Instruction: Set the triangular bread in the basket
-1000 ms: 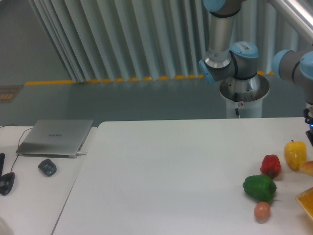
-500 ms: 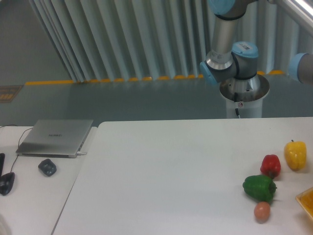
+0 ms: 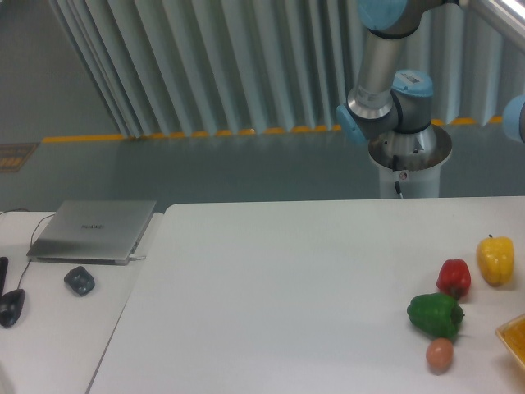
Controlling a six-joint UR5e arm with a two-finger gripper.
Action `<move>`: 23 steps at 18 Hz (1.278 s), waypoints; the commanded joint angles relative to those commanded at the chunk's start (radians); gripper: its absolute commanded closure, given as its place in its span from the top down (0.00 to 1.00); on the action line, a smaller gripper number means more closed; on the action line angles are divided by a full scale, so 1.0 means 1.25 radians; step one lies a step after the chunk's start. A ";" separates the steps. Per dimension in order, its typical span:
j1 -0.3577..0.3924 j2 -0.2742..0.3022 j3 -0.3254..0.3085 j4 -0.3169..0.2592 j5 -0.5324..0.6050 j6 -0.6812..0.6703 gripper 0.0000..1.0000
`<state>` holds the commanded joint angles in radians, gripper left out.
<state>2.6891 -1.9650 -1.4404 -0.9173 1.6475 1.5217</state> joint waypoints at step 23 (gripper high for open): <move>-0.106 0.061 -0.048 -0.131 -0.053 -0.052 1.00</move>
<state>2.5571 -1.8883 -1.5002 -1.0815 1.5816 1.4573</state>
